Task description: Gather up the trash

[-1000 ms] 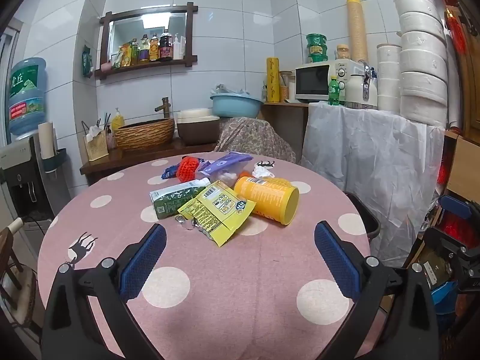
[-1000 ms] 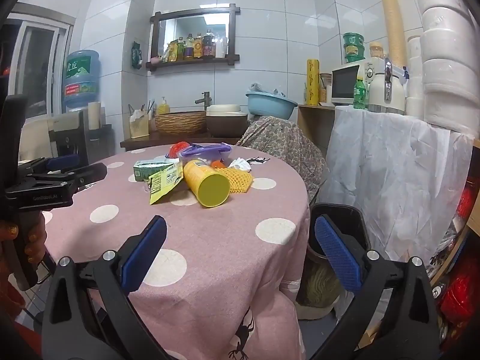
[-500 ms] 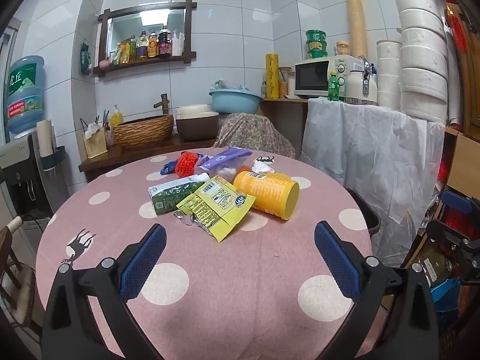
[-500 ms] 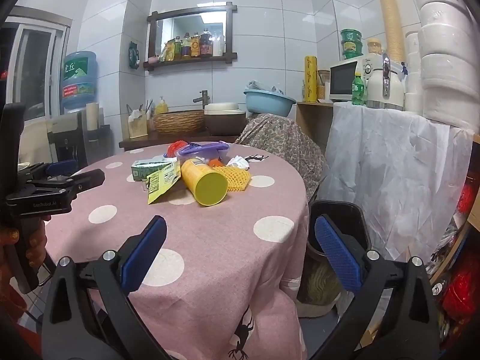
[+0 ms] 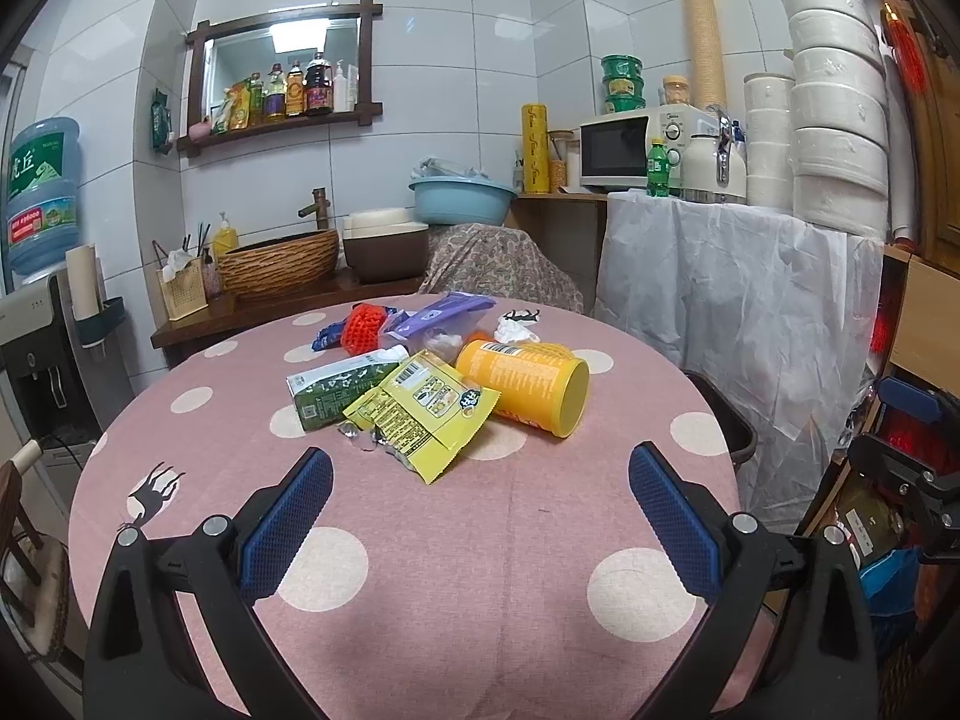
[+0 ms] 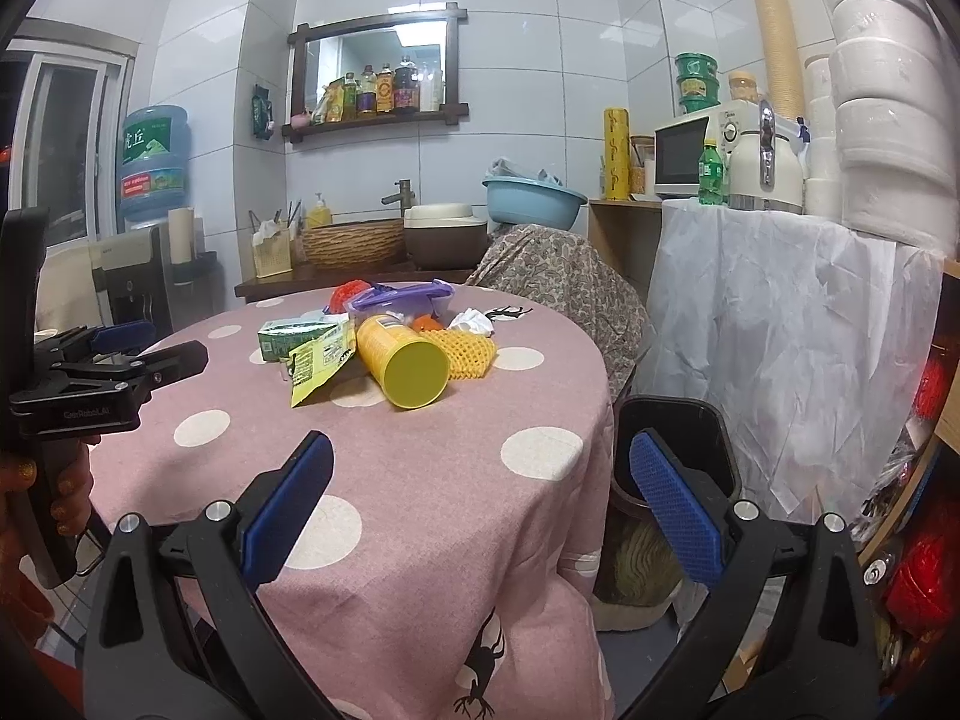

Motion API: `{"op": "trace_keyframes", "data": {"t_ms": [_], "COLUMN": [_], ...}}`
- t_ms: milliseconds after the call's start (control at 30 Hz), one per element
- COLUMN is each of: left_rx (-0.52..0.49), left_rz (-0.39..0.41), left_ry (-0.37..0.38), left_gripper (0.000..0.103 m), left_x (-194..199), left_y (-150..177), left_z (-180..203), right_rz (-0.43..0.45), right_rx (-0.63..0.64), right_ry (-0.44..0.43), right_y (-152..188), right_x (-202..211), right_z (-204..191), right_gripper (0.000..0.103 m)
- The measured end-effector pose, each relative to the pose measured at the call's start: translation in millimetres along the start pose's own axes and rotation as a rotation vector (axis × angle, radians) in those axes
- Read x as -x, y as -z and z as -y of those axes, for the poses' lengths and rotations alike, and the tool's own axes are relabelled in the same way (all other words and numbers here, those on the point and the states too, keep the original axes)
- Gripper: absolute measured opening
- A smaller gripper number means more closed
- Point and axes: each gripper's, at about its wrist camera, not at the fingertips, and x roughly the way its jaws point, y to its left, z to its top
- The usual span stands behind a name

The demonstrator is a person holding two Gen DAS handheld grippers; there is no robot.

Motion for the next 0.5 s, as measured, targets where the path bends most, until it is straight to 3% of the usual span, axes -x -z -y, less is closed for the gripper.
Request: {"op": "trace_keyframes", "data": {"t_ms": [500], "left_rx": [-0.001], "left_rz": [-0.002], "left_ry": [-0.001], "left_gripper": [0.098], "left_x": [-0.7], "left_y": [-0.4], "left_z": [2.0], "right_rz": [-0.001], "right_rx": [0.010], "right_ry": [-0.002], "right_y": [-0.5], "right_x": [1.6], "right_z": [-0.9], "right_gripper": [0.098]}}
